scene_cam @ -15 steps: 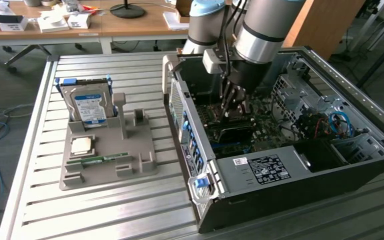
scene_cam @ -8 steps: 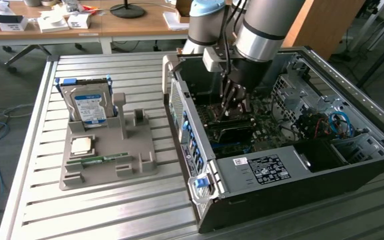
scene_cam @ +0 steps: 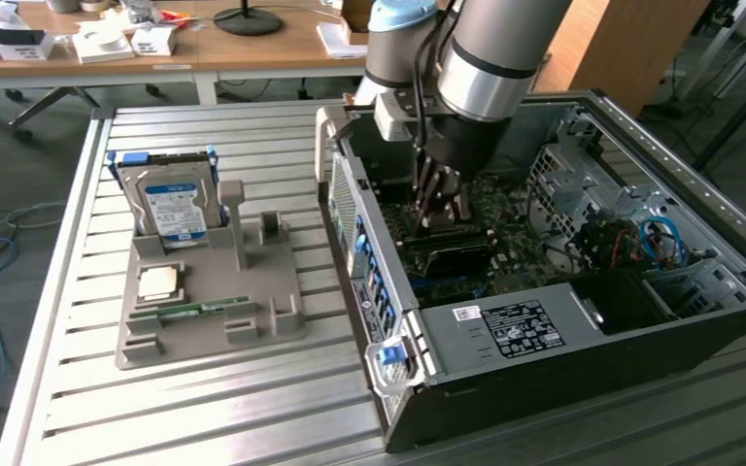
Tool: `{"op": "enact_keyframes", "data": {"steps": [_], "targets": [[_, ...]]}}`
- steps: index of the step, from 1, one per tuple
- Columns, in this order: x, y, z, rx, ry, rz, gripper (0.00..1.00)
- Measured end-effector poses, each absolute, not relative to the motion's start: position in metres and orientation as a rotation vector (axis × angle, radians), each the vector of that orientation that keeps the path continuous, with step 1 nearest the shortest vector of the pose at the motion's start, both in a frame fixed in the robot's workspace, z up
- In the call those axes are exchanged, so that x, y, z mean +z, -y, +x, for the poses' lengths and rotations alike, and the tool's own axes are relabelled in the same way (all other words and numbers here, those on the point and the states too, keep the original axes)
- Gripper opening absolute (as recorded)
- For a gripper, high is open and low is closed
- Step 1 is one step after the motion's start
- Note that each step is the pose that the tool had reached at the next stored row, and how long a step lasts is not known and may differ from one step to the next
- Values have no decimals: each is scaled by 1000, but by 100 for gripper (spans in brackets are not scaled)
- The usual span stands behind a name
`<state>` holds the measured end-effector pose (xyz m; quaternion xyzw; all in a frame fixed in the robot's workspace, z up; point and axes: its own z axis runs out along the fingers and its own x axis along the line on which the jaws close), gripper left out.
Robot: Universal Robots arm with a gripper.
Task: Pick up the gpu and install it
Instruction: 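Press down on the gpu until it lock into place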
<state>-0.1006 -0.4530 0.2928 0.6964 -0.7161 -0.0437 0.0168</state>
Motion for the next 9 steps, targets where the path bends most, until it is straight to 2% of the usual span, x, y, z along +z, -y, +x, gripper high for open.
{"op": "enact_keyframes", "data": {"steps": [9], "targets": [[293,453,-115,-134,2207,2184,11]]}}
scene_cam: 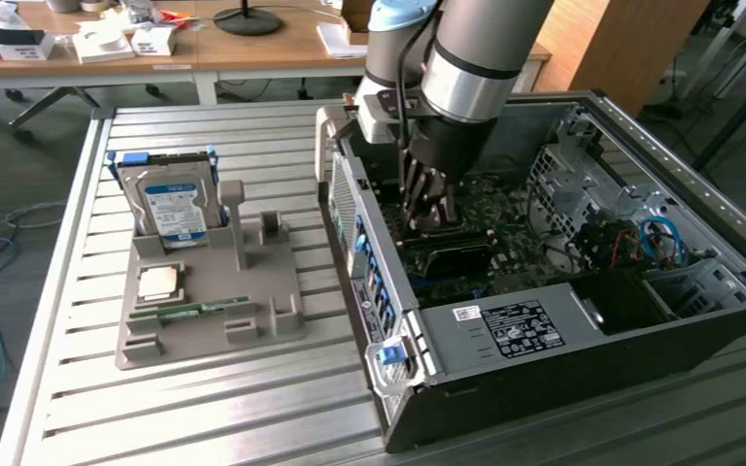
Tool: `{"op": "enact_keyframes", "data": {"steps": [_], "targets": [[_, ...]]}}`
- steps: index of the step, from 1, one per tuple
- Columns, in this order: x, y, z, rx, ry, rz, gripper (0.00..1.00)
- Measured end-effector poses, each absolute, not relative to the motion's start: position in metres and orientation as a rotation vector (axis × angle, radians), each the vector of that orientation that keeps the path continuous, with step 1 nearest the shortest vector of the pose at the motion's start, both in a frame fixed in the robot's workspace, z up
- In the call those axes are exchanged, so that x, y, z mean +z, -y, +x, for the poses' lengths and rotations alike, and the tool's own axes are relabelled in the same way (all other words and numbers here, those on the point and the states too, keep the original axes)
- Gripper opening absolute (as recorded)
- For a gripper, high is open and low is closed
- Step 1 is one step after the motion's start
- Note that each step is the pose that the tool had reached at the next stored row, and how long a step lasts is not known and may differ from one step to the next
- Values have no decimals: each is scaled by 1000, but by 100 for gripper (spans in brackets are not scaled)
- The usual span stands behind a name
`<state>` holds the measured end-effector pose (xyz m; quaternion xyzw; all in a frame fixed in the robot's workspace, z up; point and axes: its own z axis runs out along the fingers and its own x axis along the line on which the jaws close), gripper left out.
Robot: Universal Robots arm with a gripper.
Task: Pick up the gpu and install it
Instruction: 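Press down on the gpu until it lock into place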
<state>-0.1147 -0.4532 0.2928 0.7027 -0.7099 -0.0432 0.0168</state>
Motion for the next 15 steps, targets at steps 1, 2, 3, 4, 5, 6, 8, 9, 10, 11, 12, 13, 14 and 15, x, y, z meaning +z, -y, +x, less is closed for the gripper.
{"op": "enact_keyframes", "data": {"steps": [1,2,3,4,5,6,8,9,10,11,12,13,14,15], "targets": [[293,453,-115,-134,2198,2193,11],[293,453,-115,-134,2189,2201,11],[293,453,-115,-134,2179,2210,11],[293,453,-116,-134,2174,2216,11],[293,453,-117,-134,2172,2218,11],[293,453,-119,-134,2171,2219,11],[293,453,-122,-134,2169,2220,11],[293,453,-123,-134,2169,2220,11],[293,453,-124,-133,2169,2220,11],[293,453,-125,-133,2168,2221,11],[293,453,-126,-133,2168,2221,11],[293,453,-126,-133,2168,2221,11],[293,453,-127,-133,2168,2221,11],[293,453,-128,-133,2168,2221,11]]}}
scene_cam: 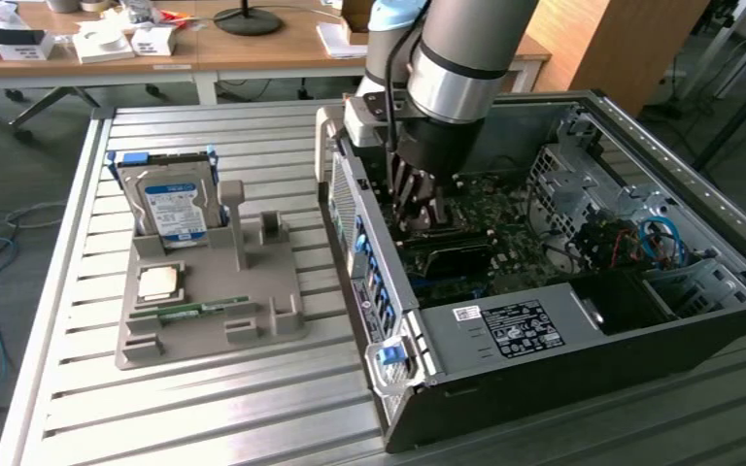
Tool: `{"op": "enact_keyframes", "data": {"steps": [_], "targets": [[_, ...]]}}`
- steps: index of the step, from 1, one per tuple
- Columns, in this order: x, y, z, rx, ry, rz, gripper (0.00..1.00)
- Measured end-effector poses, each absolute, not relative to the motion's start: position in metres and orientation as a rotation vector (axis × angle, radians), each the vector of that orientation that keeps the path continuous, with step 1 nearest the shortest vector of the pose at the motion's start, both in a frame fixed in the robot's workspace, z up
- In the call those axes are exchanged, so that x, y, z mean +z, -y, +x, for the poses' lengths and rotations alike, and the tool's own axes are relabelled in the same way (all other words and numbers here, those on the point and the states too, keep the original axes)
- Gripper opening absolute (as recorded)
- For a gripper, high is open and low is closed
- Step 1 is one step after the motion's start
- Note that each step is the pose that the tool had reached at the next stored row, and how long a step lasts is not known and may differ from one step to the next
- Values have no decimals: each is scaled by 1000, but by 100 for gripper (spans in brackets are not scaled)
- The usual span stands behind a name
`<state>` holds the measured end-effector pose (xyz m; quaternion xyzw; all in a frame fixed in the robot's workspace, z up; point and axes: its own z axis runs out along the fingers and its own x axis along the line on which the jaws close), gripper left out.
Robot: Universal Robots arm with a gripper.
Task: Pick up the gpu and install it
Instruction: 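Press down on the gpu until it lock into place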
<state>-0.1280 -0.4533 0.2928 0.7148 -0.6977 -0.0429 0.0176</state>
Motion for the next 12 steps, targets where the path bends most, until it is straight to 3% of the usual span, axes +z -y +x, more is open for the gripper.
{"op": "enact_keyframes", "data": {"steps": [12], "targets": [[293,453,-135,-131,2169,2222,11]]}}
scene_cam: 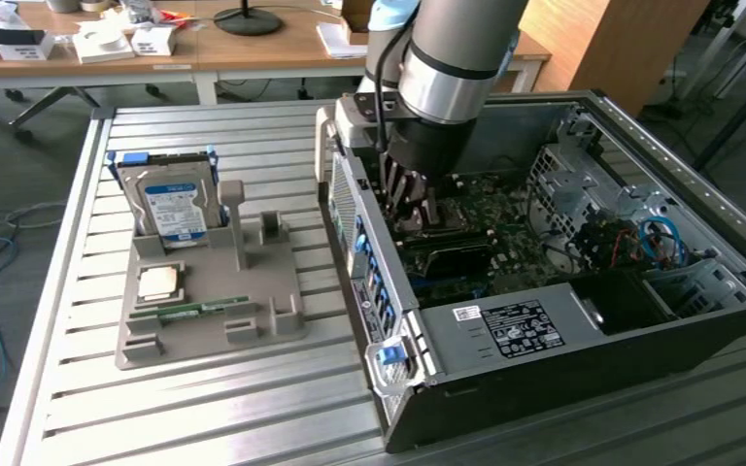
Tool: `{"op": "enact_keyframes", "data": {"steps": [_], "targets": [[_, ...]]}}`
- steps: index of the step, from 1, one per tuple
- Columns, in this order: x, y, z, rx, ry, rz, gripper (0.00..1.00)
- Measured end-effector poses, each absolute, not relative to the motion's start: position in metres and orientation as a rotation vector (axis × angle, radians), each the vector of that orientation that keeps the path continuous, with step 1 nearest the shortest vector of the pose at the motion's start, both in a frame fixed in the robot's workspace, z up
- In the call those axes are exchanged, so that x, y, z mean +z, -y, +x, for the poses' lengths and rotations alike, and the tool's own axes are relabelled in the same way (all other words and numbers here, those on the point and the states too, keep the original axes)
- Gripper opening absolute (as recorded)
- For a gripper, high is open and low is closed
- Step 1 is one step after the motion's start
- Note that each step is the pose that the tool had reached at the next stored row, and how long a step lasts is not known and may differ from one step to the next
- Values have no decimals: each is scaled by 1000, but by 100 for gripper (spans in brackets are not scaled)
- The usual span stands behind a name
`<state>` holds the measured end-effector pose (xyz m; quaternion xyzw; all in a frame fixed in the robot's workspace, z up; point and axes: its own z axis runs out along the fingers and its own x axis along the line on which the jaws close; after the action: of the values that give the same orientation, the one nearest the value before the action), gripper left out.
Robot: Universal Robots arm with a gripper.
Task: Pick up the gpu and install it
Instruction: 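Press down on the gpu until it lock into place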
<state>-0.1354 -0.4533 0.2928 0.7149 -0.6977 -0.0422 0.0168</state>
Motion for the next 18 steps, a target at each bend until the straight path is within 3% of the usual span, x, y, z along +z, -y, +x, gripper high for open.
{"op": "enact_keyframes", "data": {"steps": [18], "targets": [[293,453,-138,-131,2169,2223,11]]}}
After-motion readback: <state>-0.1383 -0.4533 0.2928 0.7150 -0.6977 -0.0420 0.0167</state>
